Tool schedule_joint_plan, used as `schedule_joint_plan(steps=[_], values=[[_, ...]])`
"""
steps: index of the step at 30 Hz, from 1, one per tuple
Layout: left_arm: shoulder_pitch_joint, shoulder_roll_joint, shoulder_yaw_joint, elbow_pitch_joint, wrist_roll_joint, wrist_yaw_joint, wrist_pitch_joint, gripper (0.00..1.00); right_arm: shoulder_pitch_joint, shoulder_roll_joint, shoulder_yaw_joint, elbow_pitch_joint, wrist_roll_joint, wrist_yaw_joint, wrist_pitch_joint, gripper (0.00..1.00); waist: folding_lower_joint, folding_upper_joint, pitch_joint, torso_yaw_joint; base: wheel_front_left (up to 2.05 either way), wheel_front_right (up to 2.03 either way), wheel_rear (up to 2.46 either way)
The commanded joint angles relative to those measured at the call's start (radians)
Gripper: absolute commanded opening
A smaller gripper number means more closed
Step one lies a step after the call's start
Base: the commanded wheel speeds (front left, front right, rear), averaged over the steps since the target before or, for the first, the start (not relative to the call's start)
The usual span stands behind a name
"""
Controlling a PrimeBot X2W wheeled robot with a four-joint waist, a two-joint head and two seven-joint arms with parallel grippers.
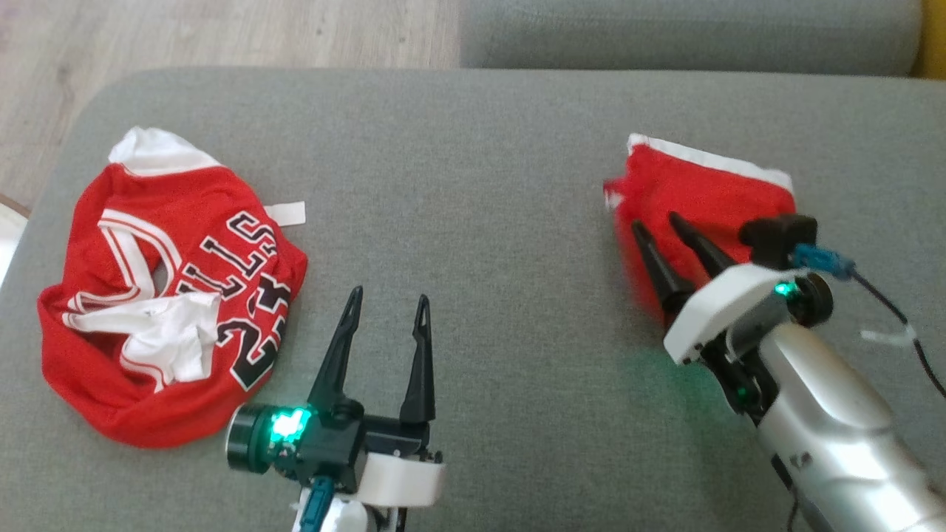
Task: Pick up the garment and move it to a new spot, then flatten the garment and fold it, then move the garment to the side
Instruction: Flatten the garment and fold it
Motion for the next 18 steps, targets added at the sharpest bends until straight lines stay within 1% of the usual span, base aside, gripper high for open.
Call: schedule_joint_plan(steps=[1, 3, 6, 7, 8, 10, 12, 13, 16, 18], values=[[-0.008, 0.001, 0.038, -0.029, -0.004, 0.004, -0.005, 1.00, 0.016, -0.007, -0.006, -0.045, -0.018, 0.007, -0.048, 1.00, 0.0000, 0.0000, -0.019, 0.001, 0.00, 0.00, 0.00], [0.002, 0.001, 0.051, -0.031, -0.010, 0.015, -0.005, 1.00, 0.047, -0.025, -0.025, -0.063, -0.045, 0.007, -0.102, 1.00, 0.0000, 0.0000, -0.038, -0.003, 0.00, 0.00, 0.00], [0.022, 0.001, 0.083, -0.046, -0.009, 0.040, -0.005, 1.00, 0.111, -0.050, -0.082, -0.090, -0.101, 0.007, -0.167, 1.00, 0.0000, 0.0000, -0.075, -0.015, 0.00, 0.00, 0.00], [0.033, 0.001, 0.094, -0.050, -0.009, 0.047, -0.005, 1.00, 0.136, -0.057, -0.107, -0.102, -0.124, 0.007, -0.180, 1.00, 0.0000, 0.0000, -0.089, -0.021, 0.00, 0.00, 0.00], [0.033, 0.001, 0.094, -0.050, -0.009, 0.047, -0.005, 1.00, 0.136, -0.057, -0.107, -0.102, -0.124, 0.007, -0.180, 1.00, 0.0000, 0.0000, -0.089, -0.021, 0.00, 0.00, 0.00], [0.059, 0.003, 0.118, -0.055, -0.006, 0.062, -0.005, 1.00, 0.193, -0.061, -0.165, -0.140, -0.167, 0.007, -0.195, 1.00, 0.0000, 0.0000, -0.115, -0.034, 0.00, 0.00, 0.00], [0.087, 0.003, 0.145, -0.064, -0.009, 0.073, -0.005, 1.00, 0.253, -0.057, -0.235, -0.192, -0.218, 0.007, -0.199, 1.00, 0.0000, 0.0000, -0.133, -0.045, 0.00, 0.00, 0.00], [0.100, 0.003, 0.157, -0.070, -0.014, 0.076, -0.005, 1.00, 0.285, -0.053, -0.274, -0.240, -0.253, 0.007, -0.200, 1.00, 0.0000, 0.0000, -0.140, -0.049, 0.00, 0.00, 0.00], [0.136, 0.010, 0.180, -0.079, -0.007, 0.072, -0.005, 1.00, 0.410, -0.024, -0.386, -0.367, -0.346, 0.007, -0.200, 1.00, 0.0000, 0.0000, -0.161, -0.055, 0.00, 0.00, 0.00], [0.163, 0.016, 0.193, -0.076, -0.001, 0.071, -0.005, 1.00, 0.489, 0.003, -0.436, -0.429, -0.388, 0.007, -0.201, 1.00, 0.0000, 0.0000, -0.173, -0.058, 0.00, 0.00, 0.00]])
